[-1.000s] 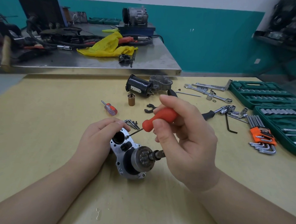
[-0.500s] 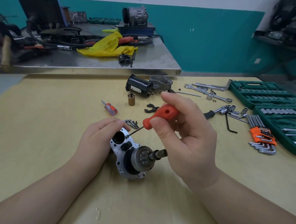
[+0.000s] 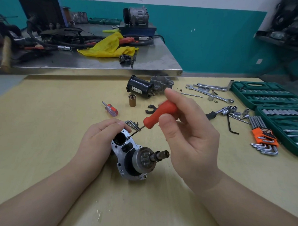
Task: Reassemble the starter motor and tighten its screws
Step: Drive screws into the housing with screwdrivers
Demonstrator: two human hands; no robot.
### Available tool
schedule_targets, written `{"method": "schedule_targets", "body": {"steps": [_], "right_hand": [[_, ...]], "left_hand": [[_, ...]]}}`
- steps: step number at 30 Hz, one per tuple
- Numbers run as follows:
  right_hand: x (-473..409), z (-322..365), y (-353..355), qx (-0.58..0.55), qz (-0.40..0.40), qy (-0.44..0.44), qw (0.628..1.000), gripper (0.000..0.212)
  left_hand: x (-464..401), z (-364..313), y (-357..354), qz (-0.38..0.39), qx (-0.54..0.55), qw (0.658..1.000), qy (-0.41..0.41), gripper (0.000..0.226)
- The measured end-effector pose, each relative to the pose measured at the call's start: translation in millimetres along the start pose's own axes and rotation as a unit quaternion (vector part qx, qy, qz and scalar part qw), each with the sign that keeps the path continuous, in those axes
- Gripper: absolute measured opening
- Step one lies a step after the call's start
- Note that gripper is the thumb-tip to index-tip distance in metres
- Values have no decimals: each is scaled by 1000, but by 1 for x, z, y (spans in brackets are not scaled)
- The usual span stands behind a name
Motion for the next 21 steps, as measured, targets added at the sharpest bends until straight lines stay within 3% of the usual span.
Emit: {"method": "schedule_targets", "body": {"steps": [5,11,16,21], "right_hand": [[2,3,-1,26,-4,4,1000,43],[1,3,-2,-5,4,13,1000,35],[3,5,-2,-5,-2,11,1000,41],[1,2,-2,-19,-7,0,1000,27]], "left_hand": [[0,-2,0,2,-8,1000,0,30],[-1,2,1,-7,-4,1000,7,28],[-2,4,3,-14,-18,1000,4,26],[-3,5,2,-15,-8,1000,6,28]]}}
Point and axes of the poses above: each hand's wrist, its own x-axis away from the middle knuckle, its own y-axis out of the back of the hand, z = x × y, the point moved 6 cm from there along -x, towards the middle knuckle, and after that the axes turned 8 degrees about z, right-handed, at the moved point
